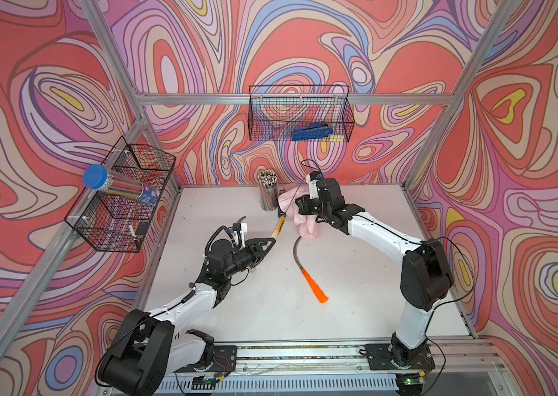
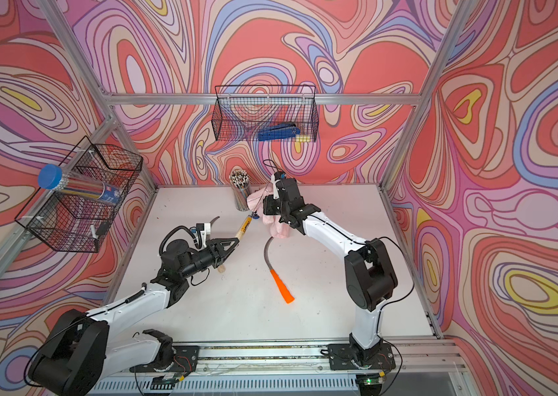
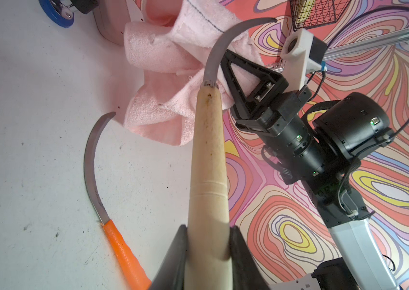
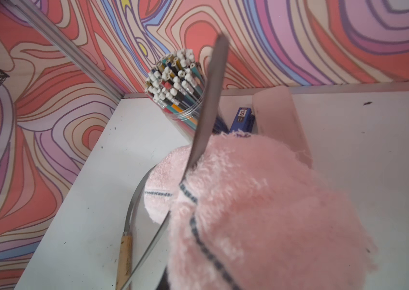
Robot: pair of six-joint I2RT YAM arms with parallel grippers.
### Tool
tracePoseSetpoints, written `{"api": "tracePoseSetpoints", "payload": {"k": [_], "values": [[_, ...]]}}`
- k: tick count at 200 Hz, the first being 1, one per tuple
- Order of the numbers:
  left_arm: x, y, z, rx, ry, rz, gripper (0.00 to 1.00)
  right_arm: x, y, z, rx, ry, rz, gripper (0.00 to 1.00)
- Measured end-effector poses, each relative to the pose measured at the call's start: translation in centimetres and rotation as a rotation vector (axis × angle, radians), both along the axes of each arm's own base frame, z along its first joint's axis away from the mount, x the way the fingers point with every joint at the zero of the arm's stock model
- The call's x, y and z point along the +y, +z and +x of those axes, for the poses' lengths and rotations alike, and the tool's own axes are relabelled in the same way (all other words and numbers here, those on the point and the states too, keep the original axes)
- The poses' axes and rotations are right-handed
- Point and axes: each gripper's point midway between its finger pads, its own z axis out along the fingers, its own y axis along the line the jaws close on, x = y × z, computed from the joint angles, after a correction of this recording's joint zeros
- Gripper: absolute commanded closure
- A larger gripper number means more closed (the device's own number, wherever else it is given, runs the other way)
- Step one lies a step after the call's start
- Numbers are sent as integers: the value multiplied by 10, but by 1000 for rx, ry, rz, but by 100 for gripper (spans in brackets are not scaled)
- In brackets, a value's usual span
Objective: Wipe small sickles with rags
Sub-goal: Wipe the small sickle.
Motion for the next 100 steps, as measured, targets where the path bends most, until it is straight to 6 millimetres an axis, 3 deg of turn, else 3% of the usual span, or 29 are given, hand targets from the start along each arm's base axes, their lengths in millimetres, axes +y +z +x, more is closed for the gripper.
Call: {"api": "tracePoseSetpoints", "payload": {"k": [100], "values": [[2,-2,2,3,17,6,100,66,7,-51,-44,132,31,100]]}}
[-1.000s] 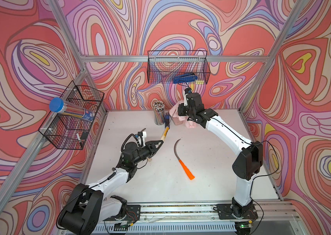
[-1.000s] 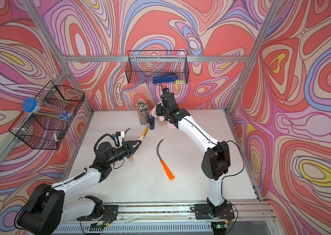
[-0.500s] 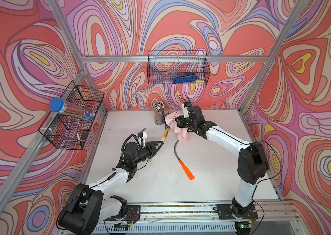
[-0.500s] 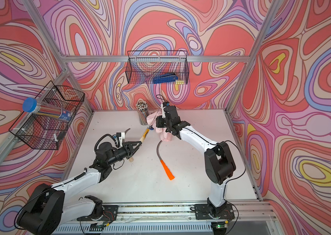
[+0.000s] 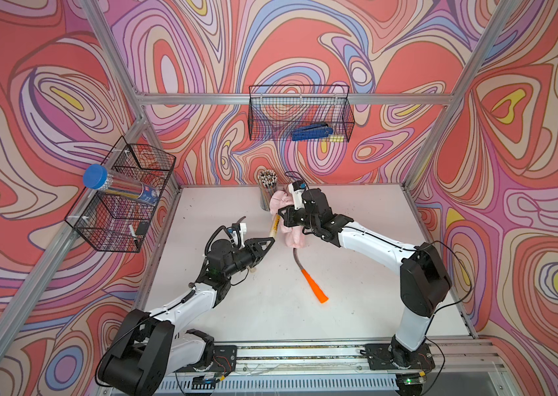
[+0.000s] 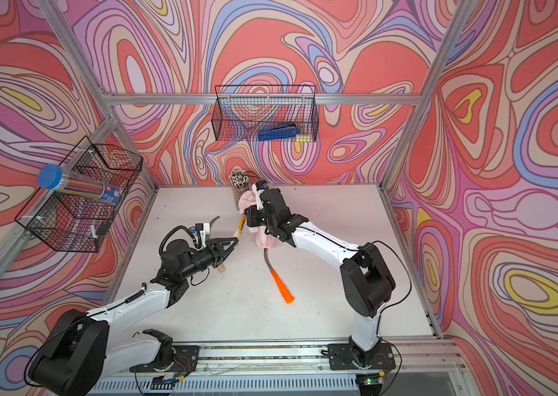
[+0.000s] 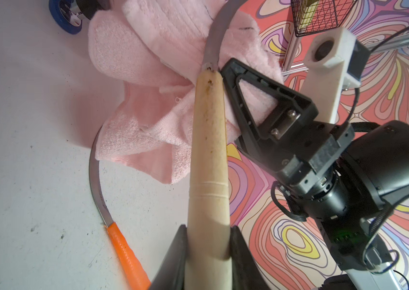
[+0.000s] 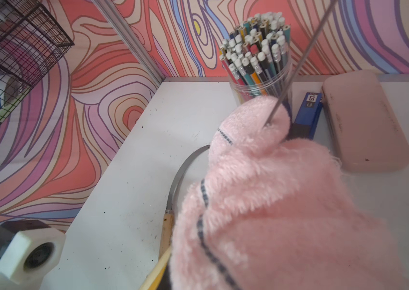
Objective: Wipe small sickles with rags
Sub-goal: Wipe the small sickle.
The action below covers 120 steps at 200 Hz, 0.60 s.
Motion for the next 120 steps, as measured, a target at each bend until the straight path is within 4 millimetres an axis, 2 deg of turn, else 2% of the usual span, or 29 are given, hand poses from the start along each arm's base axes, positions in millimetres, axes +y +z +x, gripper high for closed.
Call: {"api": "tracePoseSetpoints", "payload": {"k": [58,90,120], "values": [[-1,0,-1,2,-10,-1,100,7,3,-3,-35,-42,-16,100],[-1,0,-2,3,-12,-1,100,1,2,-2,-40,-81,-53,100],[-1,0,-2,2,-12,-1,100,-14,6,10,-19,-110,-52,100]]}}
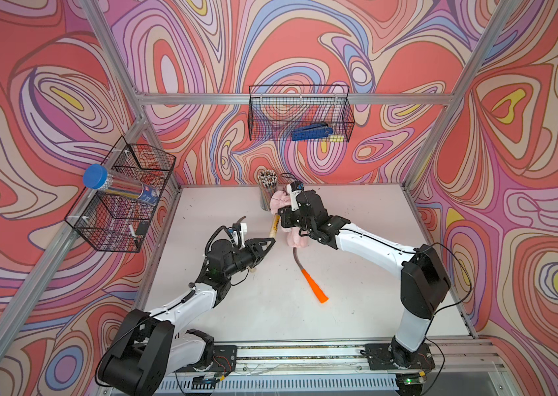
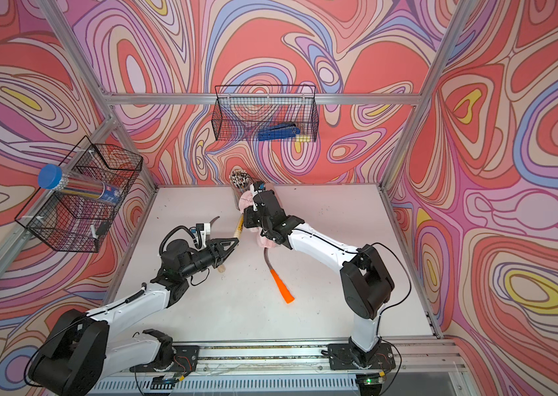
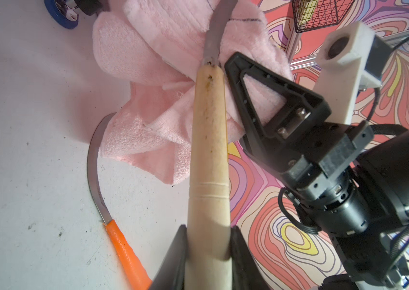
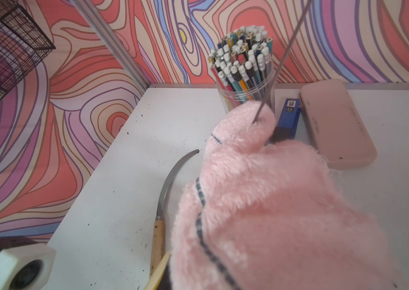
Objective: Wipe small sickles with rags
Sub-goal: Wipe the small sickle.
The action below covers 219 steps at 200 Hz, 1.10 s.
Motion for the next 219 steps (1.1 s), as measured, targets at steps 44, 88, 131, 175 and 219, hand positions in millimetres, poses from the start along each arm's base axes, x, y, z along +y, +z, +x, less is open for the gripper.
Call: {"api": "tracePoseSetpoints", "payload": {"k": [44,88,131,175,219], "values": [[-1,0,-1,0,-6,-1,100,-40,31,37,-35,-95,25,100],[-1,0,-1,0,-10,-1,100,-58,90,56,-133,-150,47,100],[-1,1,-2,-4,-10,-2,100,-77,124,66,-186,-203,35,100],[-2,2,-2,-5,-13,-3,100,-95,123,73,-182,-244,-2,100],[-2,2,-2,-5,-13,-3,100,-83,98,79,-135,-197,-14,100]]}}
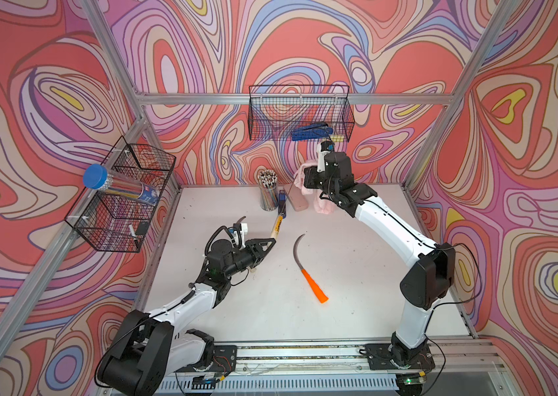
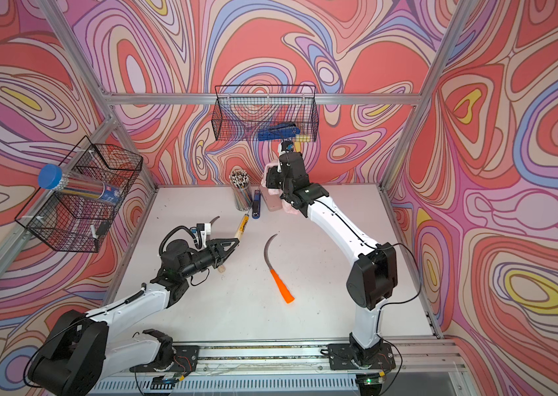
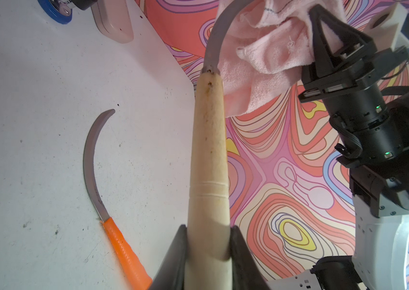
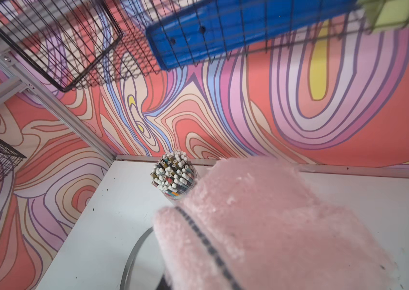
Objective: Wipe small sickles with rags
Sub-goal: Wipe the small sickle.
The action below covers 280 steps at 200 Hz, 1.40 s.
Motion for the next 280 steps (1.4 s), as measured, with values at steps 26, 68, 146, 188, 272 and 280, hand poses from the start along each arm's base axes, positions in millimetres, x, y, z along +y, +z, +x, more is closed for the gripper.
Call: {"api": "tracePoseSetpoints", "payload": {"k": [26,68,146,188,272,280], "values": [[0,0,0,0,0,0,100,11,-21,1,45,51,5,100],[1,0,-2,-11,3,-12,100,28,-32,-4,89,177,122,100],[13,-15,-8,6,49,-56,100,32,-57,-7,161,275,395,100],[14,-7,-5,-18,58,-87,100,30,-47,-5,148,290,481,100],[10,-8,-3,-12,37,-87,100,35,-18,7,110,309,474,100],[10,-9,-2,-8,37,-87,100,36,-22,8,120,310,468,100]]}}
